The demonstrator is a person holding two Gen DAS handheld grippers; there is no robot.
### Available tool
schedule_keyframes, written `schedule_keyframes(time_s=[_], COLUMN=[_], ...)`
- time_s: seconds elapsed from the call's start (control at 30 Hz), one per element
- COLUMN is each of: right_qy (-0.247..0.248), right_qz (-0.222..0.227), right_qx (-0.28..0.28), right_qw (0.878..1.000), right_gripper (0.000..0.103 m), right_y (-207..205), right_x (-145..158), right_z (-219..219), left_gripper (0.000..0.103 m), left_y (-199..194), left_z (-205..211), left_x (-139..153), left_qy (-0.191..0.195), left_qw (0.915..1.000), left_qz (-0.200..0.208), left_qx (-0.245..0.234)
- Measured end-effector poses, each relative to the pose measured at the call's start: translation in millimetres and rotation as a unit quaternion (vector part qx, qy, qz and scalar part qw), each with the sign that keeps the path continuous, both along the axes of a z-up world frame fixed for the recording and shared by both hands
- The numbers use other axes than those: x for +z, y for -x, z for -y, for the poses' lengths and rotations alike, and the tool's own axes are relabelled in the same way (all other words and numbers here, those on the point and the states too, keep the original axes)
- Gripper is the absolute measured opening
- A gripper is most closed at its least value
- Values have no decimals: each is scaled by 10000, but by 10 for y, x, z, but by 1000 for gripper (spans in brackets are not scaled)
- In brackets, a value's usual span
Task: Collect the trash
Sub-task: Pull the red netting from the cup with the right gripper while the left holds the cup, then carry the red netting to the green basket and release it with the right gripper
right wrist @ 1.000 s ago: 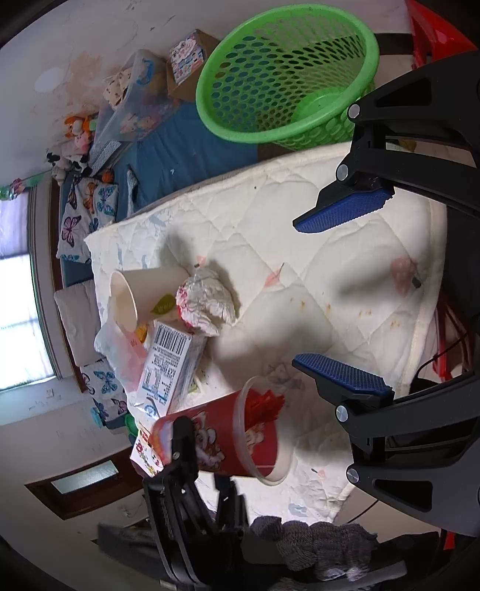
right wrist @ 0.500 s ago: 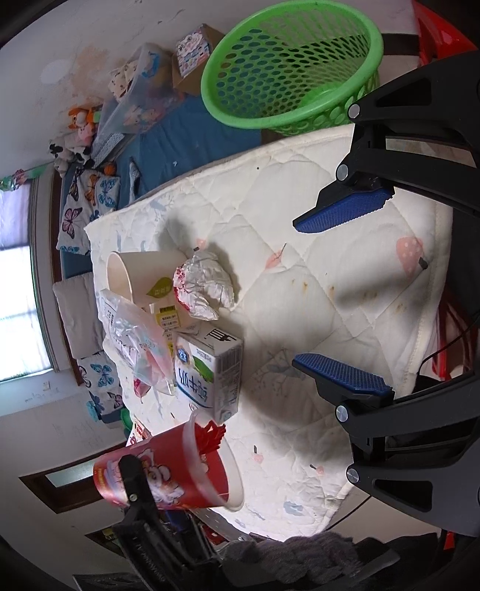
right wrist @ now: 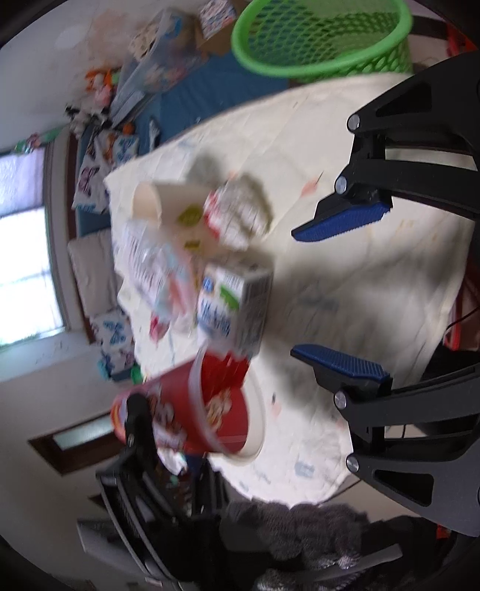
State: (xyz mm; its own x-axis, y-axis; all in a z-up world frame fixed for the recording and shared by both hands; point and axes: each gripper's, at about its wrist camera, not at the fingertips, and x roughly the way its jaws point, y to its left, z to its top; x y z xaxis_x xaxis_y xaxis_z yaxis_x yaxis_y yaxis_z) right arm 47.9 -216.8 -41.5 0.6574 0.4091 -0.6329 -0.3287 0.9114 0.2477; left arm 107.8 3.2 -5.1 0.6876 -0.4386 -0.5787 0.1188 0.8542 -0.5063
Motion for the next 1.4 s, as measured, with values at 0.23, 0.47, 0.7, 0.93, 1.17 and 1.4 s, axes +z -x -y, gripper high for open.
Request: schedule_keyframes(time_s=[0.23,0.47,0.7,0.93,1.17,1.4], right_qy=[-572,-701,-657,-396,-168,116], right_qz=[165,246,358,350,403,455], right_qx=[384,477,410,334,86,-381], right_qw=[9975,9961,9964,9980,9990,9982], right_gripper=[45,33,8,6,6,6], right_y=[-67,-69,-36,26,111,214], right_x=[109,163,179,134,149,183], right_z=[-190,-286,-267,-220,8,376], left_gripper=[68,68,68,68,68,68], left_y=[-5,1,-15,-19,-36,-111], left_z=[-32,-20,-31,-105,-78,96], left_x=[-62,-94,-129,-61,110,216], left_qy=[363,594,618,451,-127,-283], left_qw=[9987,9966,9962,9982,9996,9992], left_qz=[-315,-497,-566,-392,65,240], left_qx=[-152,-289,-257,-36,252,144])
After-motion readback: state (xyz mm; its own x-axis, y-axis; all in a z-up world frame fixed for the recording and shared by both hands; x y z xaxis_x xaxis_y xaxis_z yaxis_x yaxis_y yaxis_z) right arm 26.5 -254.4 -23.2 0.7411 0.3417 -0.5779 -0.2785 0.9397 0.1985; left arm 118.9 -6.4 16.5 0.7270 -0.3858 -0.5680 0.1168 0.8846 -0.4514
